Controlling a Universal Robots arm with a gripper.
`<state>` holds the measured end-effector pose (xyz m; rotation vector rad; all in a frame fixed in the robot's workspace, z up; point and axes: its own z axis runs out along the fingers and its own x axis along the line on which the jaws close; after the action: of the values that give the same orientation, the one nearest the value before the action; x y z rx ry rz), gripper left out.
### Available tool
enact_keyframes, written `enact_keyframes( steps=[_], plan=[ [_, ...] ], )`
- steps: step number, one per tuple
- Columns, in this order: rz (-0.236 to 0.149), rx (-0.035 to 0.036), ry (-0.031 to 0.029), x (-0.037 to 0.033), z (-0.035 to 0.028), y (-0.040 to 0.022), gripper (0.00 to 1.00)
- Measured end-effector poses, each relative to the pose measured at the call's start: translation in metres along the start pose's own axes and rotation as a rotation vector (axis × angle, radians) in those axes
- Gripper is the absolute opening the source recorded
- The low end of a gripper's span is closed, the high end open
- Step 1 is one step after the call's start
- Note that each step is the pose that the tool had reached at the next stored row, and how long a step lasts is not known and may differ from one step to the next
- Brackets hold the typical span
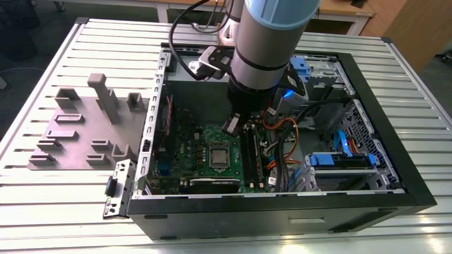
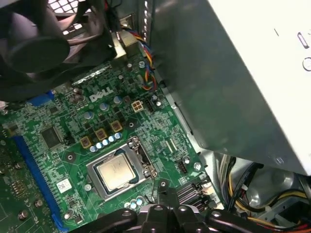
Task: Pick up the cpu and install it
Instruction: 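Install the first cpu locking lever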
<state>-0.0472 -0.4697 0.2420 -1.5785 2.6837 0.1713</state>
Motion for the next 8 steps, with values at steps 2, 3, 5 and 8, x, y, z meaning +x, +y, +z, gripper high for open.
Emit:
enact_keyframes(
  steps=[2, 3, 5, 8],
  plan=[
    [-0.014, -0.0011, 0.0012, 0.0003, 0.0, 0.0002, 0.11],
    [-0.022, -0.0015, 0.0018, 0.0005, 0.0, 0.0004, 0.11],
    [-0.039, -0.0023, 0.0029, 0.001, 0.0, 0.0004, 0.11],
    [-0.055, -0.0032, 0.004, 0.0021, -0.0001, 0.0, 0.11]
  ],
)
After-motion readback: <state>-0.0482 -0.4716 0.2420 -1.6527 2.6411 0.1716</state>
